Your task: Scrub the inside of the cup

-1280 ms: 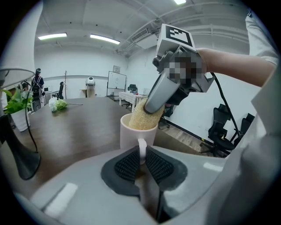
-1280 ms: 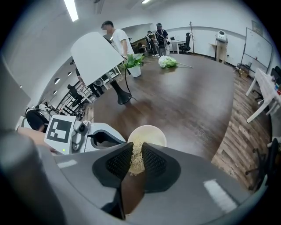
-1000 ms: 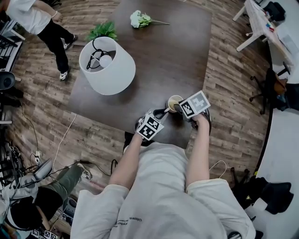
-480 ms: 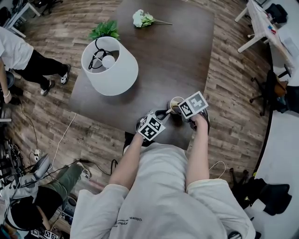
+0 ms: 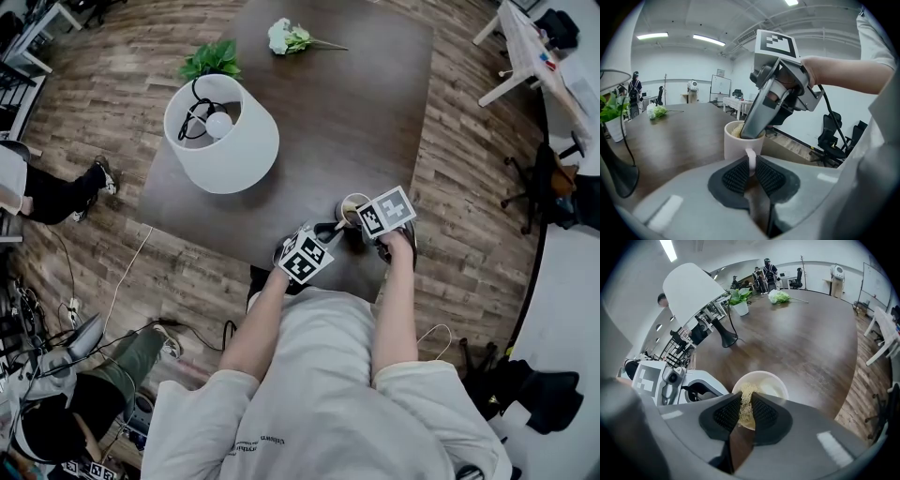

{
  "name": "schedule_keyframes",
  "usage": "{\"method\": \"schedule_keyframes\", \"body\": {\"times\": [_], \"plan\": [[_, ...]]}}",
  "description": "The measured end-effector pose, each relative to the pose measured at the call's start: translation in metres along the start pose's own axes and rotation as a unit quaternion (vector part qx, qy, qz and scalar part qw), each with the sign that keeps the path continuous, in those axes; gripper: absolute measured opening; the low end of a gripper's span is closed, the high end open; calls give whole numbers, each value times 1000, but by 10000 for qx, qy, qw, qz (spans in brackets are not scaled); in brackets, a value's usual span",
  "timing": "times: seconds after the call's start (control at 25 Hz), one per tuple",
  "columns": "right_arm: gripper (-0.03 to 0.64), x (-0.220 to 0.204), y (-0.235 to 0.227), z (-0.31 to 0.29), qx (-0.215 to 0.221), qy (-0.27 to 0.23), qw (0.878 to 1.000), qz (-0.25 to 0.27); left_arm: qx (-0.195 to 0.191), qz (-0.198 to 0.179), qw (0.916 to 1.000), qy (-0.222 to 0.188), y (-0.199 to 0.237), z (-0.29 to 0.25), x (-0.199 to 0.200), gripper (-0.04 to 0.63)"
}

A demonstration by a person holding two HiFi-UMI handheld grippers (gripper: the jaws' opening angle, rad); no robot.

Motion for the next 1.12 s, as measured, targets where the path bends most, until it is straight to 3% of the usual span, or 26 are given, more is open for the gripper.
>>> {"method": "schedule_keyframes", "body": {"times": [0.6, 0.88, 1.12], "plan": [[83, 10, -3, -1, -183, -456, 9988, -57, 56, 88, 9999, -17, 7, 0, 1, 45], [84, 12, -8, 8, -677, -660, 9954, 174, 59, 146, 9999, -12, 4, 1, 0, 45], [86, 14, -9, 18, -929, -487, 9942, 256, 83, 169, 9998, -110, 5, 1, 1, 45]]}}
Point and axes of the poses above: the fingertips, and each gripper's own axes: z backward along the fingers, y to its left, x out of its top, the point moved 6 cm from there along z, backward along the fingers, and after that the axes turned 7 degrees about x, right-handed, at the moved point
